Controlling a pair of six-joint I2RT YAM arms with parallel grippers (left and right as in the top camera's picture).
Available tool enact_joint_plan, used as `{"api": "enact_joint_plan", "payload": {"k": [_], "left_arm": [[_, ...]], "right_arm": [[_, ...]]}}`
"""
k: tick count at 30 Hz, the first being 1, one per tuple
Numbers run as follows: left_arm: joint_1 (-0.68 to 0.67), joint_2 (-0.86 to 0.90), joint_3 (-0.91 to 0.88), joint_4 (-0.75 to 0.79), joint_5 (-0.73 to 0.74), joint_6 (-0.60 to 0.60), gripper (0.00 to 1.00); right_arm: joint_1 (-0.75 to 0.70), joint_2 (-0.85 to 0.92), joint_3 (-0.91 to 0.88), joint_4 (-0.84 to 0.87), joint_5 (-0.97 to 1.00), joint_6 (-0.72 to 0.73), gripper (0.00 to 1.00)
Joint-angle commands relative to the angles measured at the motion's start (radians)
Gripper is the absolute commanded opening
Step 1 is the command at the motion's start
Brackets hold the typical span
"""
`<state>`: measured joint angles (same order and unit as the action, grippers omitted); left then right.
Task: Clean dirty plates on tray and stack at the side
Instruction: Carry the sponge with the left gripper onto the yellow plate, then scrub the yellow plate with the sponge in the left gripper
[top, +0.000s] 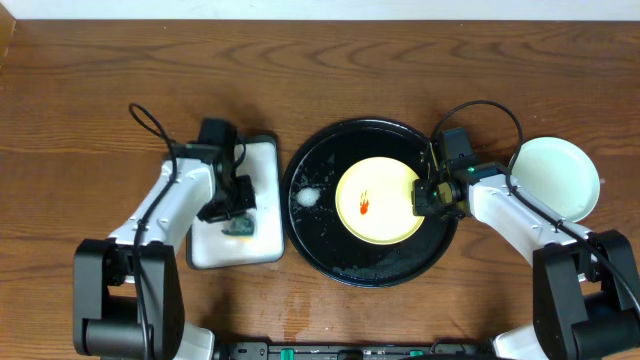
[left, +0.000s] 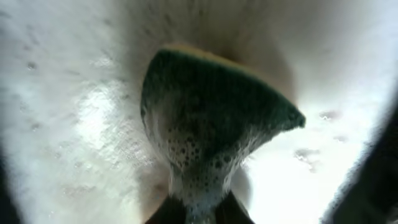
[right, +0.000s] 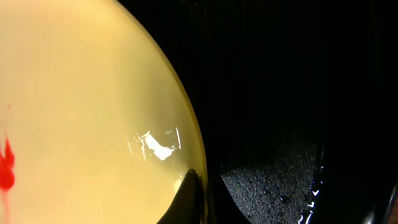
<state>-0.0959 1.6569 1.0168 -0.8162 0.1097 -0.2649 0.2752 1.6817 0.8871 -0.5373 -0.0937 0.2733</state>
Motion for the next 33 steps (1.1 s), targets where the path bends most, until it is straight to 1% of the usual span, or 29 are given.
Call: {"api": "enact_joint_plan", "payload": {"k": [1, 4, 5, 8, 11, 17, 20, 24, 28, 30, 33], "left_arm": [[-0.016, -0.029, 0.126, -0.063, 0.018, -0.002, 0.08], [-0.056, -0.052, 0.201, -0.111, 0.060, -0.002, 0.08], [-0.074, -0.060, 0.219, -0.114, 0.076, -0.002, 0.08], [-0.143, -0.084, 0.242, -0.091, 0.129, -0.008, 0.08], [-0.216, -0.085, 0.242, -0.055, 0.134, -0.095, 0.07], [-0.367, -0.063, 0.224, 0.052, 0.134, -0.252, 0.07], [-0.439, -0.036, 0.208, 0.118, 0.134, -0.337, 0.07], [-0.515, 0.030, 0.190, 0.211, 0.134, -0.431, 0.08], [-0.571, 0.135, 0.190, 0.280, 0.150, -0.484, 0.08], [-0.586, 0.182, 0.190, 0.301, 0.204, -0.518, 0.07], [-0.607, 0.240, 0.190, 0.344, 0.299, -0.520, 0.08]], "right_arm": [[0.001, 0.010, -0.024, -0.012, -0.009, -0.077, 0.01], [0.001, 0.010, -0.024, 0.012, -0.102, -0.198, 0.01], [0.001, 0.010, -0.024, 0.021, -0.119, -0.212, 0.01], [0.001, 0.010, -0.024, 0.028, -0.104, -0.167, 0.01], [0.001, 0.010, -0.024, 0.026, -0.066, -0.106, 0.01], [0.001, 0.010, -0.024, 0.021, -0.060, -0.096, 0.01], [0.001, 0.010, -0.024, -0.002, -0.018, 0.006, 0.01], [0.002, 0.010, -0.024, -0.002, -0.016, 0.029, 0.01], [0.002, 0.010, -0.024, -0.002, -0.016, 0.029, 0.01], [0.002, 0.010, -0.024, -0.002, -0.016, 0.029, 0.01], [0.002, 0.010, -0.024, -0.003, -0.016, 0.026, 0.01]]}}
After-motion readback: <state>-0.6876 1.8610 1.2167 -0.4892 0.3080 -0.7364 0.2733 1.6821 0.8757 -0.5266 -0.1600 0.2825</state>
